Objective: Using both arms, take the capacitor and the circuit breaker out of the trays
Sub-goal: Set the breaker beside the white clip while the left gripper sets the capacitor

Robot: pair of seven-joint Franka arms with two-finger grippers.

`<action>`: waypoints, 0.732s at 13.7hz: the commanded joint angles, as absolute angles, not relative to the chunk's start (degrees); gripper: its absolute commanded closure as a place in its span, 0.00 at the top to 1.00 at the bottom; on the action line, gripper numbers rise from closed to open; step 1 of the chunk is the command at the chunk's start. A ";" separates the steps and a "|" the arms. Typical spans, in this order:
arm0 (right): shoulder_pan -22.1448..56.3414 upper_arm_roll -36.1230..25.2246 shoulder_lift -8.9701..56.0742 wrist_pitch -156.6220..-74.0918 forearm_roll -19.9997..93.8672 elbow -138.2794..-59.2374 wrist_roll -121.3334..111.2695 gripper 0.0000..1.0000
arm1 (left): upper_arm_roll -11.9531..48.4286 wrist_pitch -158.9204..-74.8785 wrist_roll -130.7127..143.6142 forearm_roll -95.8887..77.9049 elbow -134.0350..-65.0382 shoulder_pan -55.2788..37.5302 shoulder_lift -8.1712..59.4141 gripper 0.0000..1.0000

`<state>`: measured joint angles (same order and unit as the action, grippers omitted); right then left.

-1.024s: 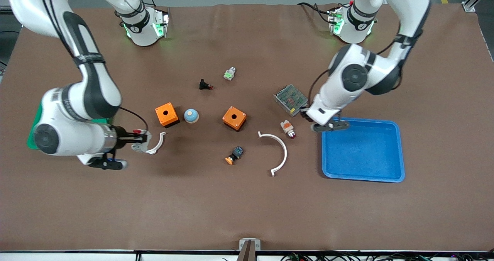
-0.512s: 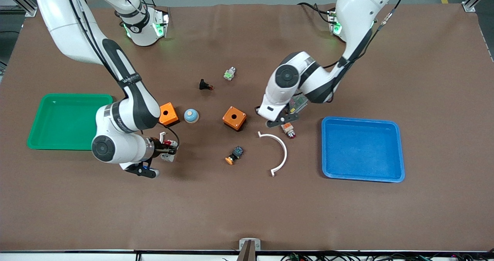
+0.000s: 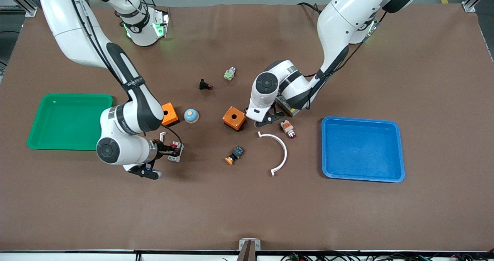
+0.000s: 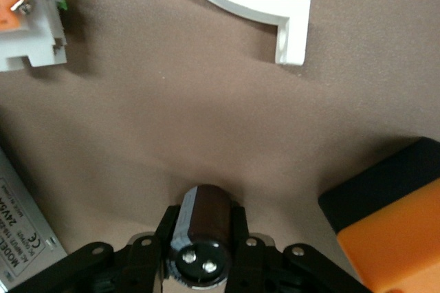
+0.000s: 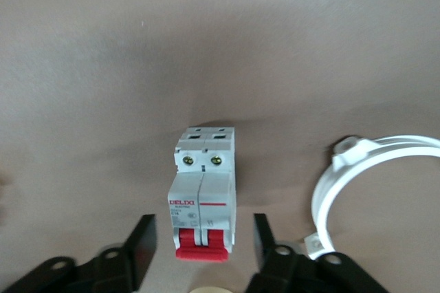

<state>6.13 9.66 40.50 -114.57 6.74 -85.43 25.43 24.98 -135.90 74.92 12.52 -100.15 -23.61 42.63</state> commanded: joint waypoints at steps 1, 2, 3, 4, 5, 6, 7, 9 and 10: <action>0.47 10.02 35.71 -104.72 7.56 -80.62 24.01 1.00 | 24.70 -135.00 76.46 13.71 -99.32 -23.12 42.63 1.00; -0.95 9.93 32.81 -100.85 7.47 -80.16 20.86 1.00 | 24.44 -134.83 76.20 13.80 -99.23 -22.68 41.67 1.00; -1.75 9.67 29.83 -99.16 7.21 -80.24 19.00 1.00 | 23.91 -133.69 75.85 14.06 -99.05 -21.54 38.96 1.00; -3.67 9.67 26.49 -97.31 7.12 -80.68 17.42 1.00 | 23.82 -131.16 74.81 14.15 -98.62 -19.71 36.06 1.00; -5.26 9.67 23.50 -94.68 6.60 -80.60 15.23 1.00 | 23.82 -127.65 73.32 14.15 -97.92 -17.77 32.73 1.00; -6.32 9.67 20.51 -92.92 5.90 -80.60 12.25 1.00 | 23.73 -124.31 70.52 14.15 -96.78 -15.49 29.48 1.00; -7.11 9.67 17.87 -90.99 5.19 -80.77 9.95 1.00 | 23.82 -121.15 66.66 14.15 -95.72 -12.68 26.75 1.00; -9.30 9.67 11.98 -86.59 4.57 -80.68 6.26 1.00 | 23.99 -114.90 56.04 14.15 -92.57 -6.53 22.78 1.00; -10.10 9.75 9.43 -85.09 4.57 -80.68 5.54 1.00 | 23.99 -111.65 51.38 14.15 -90.81 -3.98 21.11 1.00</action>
